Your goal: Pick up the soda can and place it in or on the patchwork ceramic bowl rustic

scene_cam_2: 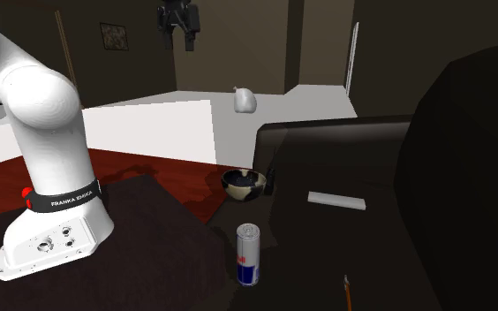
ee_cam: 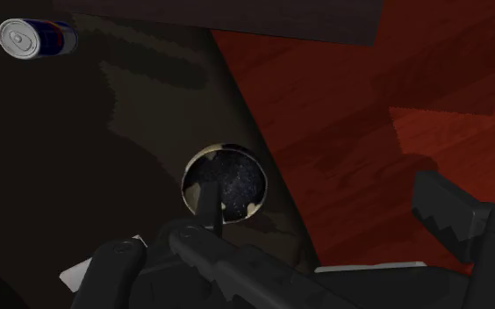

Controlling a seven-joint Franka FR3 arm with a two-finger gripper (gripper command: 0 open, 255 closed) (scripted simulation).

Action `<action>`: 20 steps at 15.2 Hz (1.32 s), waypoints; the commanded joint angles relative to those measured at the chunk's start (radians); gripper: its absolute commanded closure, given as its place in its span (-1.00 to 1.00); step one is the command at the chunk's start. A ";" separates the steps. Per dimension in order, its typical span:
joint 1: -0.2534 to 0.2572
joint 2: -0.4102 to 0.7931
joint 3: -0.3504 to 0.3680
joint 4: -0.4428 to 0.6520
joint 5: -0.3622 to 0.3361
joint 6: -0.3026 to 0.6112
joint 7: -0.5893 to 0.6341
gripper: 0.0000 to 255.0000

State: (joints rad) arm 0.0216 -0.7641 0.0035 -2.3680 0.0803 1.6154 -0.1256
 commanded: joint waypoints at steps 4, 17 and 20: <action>-0.022 -0.013 -0.036 -0.086 -0.028 0.068 -0.037 -1.00; -0.148 0.074 -0.220 -0.359 -0.172 0.415 -0.202 -1.00; -0.178 0.136 -0.270 -0.394 -0.204 0.511 -0.242 -1.00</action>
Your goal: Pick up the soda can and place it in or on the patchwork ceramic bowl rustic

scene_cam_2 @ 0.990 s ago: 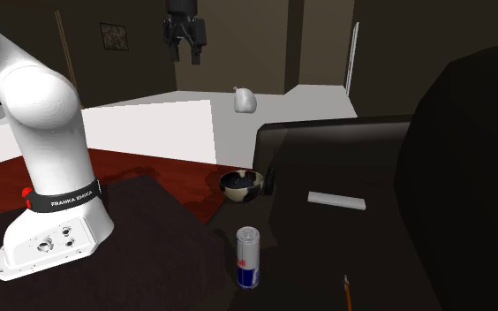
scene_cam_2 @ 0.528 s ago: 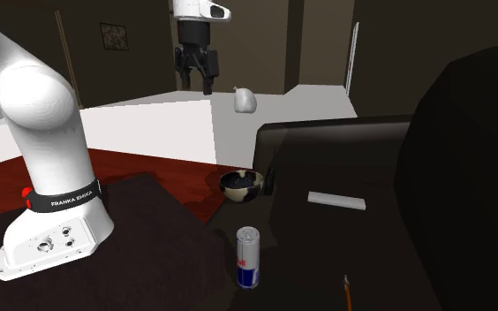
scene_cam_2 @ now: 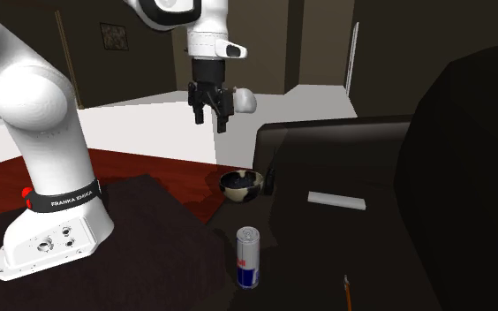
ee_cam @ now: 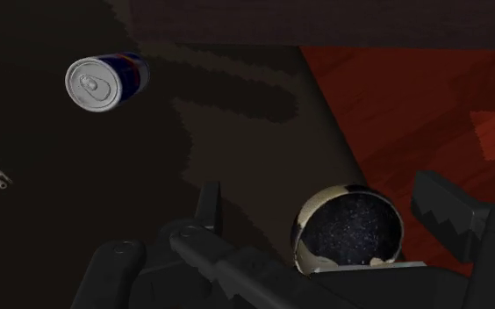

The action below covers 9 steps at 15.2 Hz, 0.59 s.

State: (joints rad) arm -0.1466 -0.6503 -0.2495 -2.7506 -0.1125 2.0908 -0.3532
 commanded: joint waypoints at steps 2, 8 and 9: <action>-0.029 0.074 -0.052 -0.028 -0.031 0.103 -0.042 -1.00; -0.065 0.274 -0.163 -0.042 -0.059 0.317 -0.139 -1.00; -0.067 0.314 -0.183 -0.040 -0.056 0.353 -0.159 -1.00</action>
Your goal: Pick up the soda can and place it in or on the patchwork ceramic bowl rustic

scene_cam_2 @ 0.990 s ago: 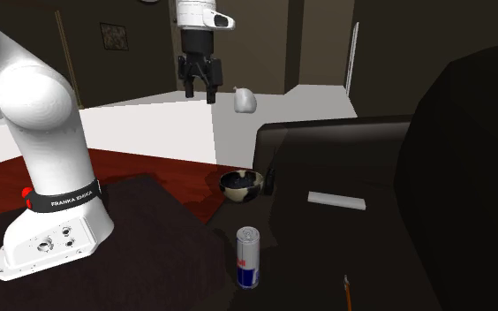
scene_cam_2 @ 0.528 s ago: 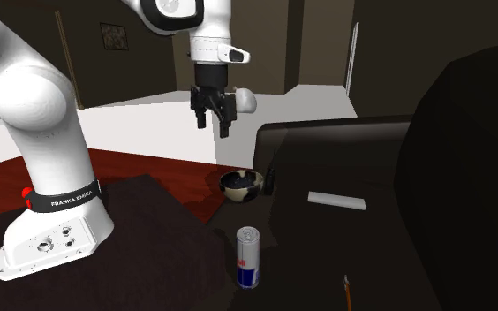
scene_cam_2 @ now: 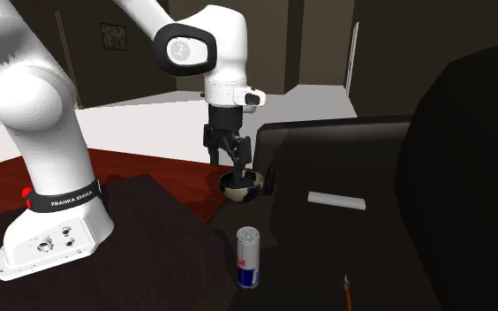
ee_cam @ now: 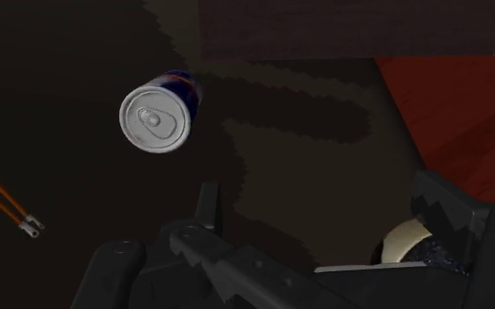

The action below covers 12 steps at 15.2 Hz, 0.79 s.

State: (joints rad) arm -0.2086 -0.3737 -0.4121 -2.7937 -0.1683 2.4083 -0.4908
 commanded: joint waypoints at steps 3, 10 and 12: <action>0.001 0.163 -0.082 0.020 0.034 0.142 -0.095 -1.00; 0.006 0.494 -0.142 0.111 0.368 0.337 -0.427 -1.00; -0.012 0.533 -0.110 0.116 0.428 0.364 -0.470 -1.00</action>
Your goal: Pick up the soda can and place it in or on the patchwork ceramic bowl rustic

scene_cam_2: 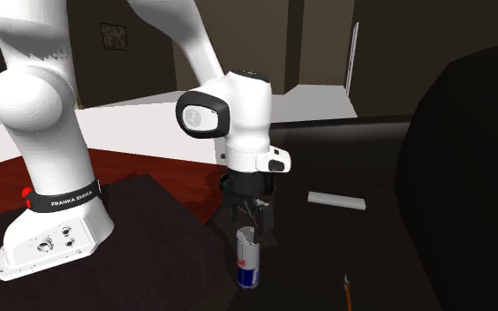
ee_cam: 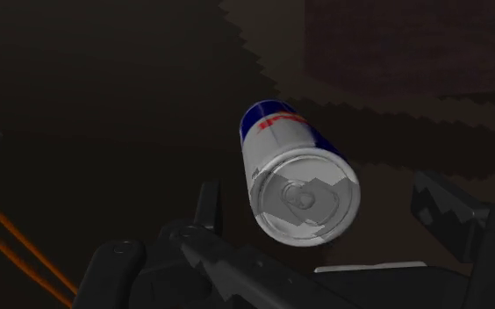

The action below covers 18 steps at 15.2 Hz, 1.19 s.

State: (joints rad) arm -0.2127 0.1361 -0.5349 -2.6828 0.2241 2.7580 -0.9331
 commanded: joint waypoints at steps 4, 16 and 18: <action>-0.052 0.098 0.084 0.019 0.153 0.064 -0.113 -1.00; -0.076 0.126 0.117 0.026 0.194 0.083 -0.144 1.00; -0.076 0.126 0.117 0.026 0.194 0.083 -0.144 1.00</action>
State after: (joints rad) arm -0.2891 0.2622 -0.4184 -2.6568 0.4181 2.8411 -1.0766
